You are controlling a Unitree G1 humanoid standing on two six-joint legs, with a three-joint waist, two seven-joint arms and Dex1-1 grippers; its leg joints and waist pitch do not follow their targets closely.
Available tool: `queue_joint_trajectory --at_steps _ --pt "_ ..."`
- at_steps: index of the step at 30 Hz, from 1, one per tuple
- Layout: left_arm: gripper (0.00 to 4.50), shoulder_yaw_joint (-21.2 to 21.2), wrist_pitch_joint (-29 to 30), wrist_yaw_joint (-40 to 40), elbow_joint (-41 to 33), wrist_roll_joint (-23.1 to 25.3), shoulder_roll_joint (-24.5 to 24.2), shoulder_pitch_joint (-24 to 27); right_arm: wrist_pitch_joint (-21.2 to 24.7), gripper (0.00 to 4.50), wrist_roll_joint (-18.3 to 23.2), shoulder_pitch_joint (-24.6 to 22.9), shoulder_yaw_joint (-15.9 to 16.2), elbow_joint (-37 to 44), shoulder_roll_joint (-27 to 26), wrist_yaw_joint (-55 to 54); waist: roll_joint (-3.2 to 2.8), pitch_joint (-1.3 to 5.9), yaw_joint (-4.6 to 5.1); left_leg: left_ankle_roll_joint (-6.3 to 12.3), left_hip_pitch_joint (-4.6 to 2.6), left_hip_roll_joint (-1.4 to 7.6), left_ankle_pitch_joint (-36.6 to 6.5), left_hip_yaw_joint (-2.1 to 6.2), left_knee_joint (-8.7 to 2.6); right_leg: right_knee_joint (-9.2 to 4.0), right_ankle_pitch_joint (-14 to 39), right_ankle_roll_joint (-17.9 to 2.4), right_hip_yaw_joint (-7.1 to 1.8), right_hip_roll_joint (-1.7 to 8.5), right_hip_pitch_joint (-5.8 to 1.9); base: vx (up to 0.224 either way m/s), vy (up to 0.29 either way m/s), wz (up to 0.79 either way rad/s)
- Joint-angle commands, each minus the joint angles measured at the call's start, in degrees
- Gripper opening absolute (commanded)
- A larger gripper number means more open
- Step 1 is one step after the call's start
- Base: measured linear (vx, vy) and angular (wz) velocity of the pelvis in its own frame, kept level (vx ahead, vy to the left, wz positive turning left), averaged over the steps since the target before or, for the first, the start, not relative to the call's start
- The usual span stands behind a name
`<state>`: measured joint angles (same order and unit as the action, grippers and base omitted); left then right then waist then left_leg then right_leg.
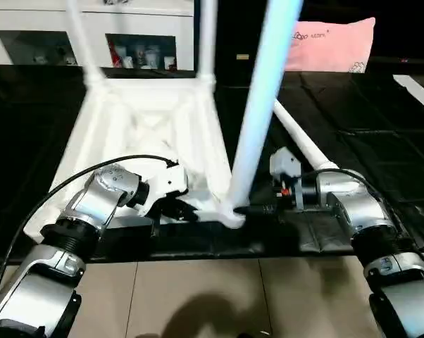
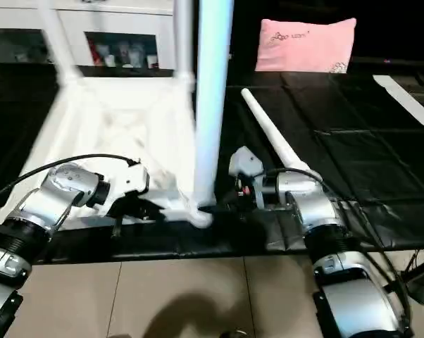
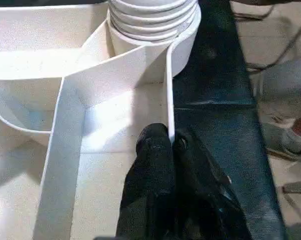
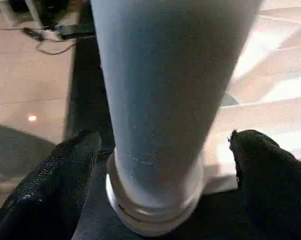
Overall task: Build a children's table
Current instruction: Rotate leg to tighten
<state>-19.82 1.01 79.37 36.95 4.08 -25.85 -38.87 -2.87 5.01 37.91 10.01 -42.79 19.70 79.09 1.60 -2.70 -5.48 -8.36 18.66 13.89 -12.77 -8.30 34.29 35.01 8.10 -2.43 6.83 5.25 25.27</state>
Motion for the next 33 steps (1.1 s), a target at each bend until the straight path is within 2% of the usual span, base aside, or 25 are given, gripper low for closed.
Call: queue_joint_trajectory --at_steps 1,5,6,12,19,25,27,30,32,33 --pt "0.00 -2.55 -1.71 3.07 -0.89 0.22 0.53 -1.21 -0.82 4.44 -0.32 0.08 0.89 0.09 0.82 1.92 -0.18 4.13 0.25 4.65 1.27 -1.04 -5.30 -1.93 -3.69 -3.32 12.62 -11.80 -2.92 2.02 -5.09 0.000 0.000 0.00" --pt "0.00 -2.68 -2.02 3.81 -1.01 0.18 0.57 -1.09 -0.50 4.27 -0.42 0.57 1.00 -1.03 0.44 2.39 -0.17 4.16 0.29 4.37 1.37 -1.12 -4.90 -1.91 -3.67 -3.36 12.86 -11.39 -2.91 1.98 -5.15 0.000 0.000 0.00" --pt "0.00 -2.68 -2.01 3.98 -1.13 0.12 0.59 -1.00 -0.25 4.08 -0.32 0.63 1.12 -1.14 0.40 2.47 -0.16 4.15 0.31 4.37 1.34 -1.10 -4.94 -1.93 -3.67 -3.38 12.84 -11.38 -2.91 1.96 -5.12 0.000 0.000 0.00" --pt "0.00 -2.90 -2.40 4.77 -1.44 0.02 0.45 -0.64 0.13 3.67 -0.12 0.41 1.56 -1.39 0.62 3.51 -0.15 4.23 0.42 4.50 1.37 -1.08 -4.53 -1.90 -3.62 -3.26 12.19 -11.51 -2.86 1.89 -5.16 0.000 0.000 0.00" --pt "0.00 -2.94 -2.91 5.04 -0.67 0.16 0.42 -0.83 0.08 2.96 -0.21 0.43 1.81 -1.86 0.54 4.29 -0.17 4.20 0.42 4.52 1.34 -1.09 -4.84 -1.92 -3.61 -3.32 12.43 -11.59 -2.84 1.89 -5.14 0.000 0.000 0.00" --pt "0.00 -2.72 -2.68 4.87 -0.46 0.00 0.47 -0.92 0.78 2.75 0.22 -0.03 1.89 -1.38 0.26 4.64 -0.22 4.25 0.45 4.49 1.33 -1.08 -4.63 -1.91 -3.60 -3.28 12.00 -11.66 -2.84 1.87 -5.17 0.000 0.000 0.00" --pt "0.00 -1.80 -1.03 4.33 -0.64 -0.93 0.87 -0.78 2.68 2.73 1.17 -0.26 1.15 -0.76 -0.54 3.88 -0.45 4.25 0.46 4.45 1.31 -1.06 -4.62 -1.89 -3.62 -3.25 11.58 -11.84 -2.85 1.85 -5.17 0.000 0.000 0.00" --pt "0.00 0.14 2.46 1.37 -0.44 -2.21 2.27 -0.91 5.42 2.72 1.59 0.11 -0.10 -1.26 -2.43 -0.59 -0.44 4.20 0.62 4.19 1.29 -1.08 -4.79 -1.98 -3.64 -3.25 11.38 -12.22 -2.88 1.80 -5.18 0.000 0.000 0.00" --pt "0.00 0.82 3.59 0.15 -0.30 -2.57 2.79 -1.05 6.18 2.72 1.42 0.27 -0.36 -1.59 -3.04 -2.36 -0.53 4.10 0.74 3.59 1.28 -1.19 -5.61 -1.93 -3.67 -3.49 13.41 -11.44 -2.79 1.81 -5.13 0.000 0.000 0.00" --pt "0.00 2.72 6.70 -5.14 -0.04 -2.84 4.62 -1.61 7.11 2.72 0.97 0.93 -1.52 -3.15 -5.48 -8.91 -0.32 4.07 0.80 3.29 1.41 -1.28 -6.13 -1.86 -3.68 -3.73 15.26 -10.57 -2.70 1.85 -5.29 0.000 0.000 0.00"
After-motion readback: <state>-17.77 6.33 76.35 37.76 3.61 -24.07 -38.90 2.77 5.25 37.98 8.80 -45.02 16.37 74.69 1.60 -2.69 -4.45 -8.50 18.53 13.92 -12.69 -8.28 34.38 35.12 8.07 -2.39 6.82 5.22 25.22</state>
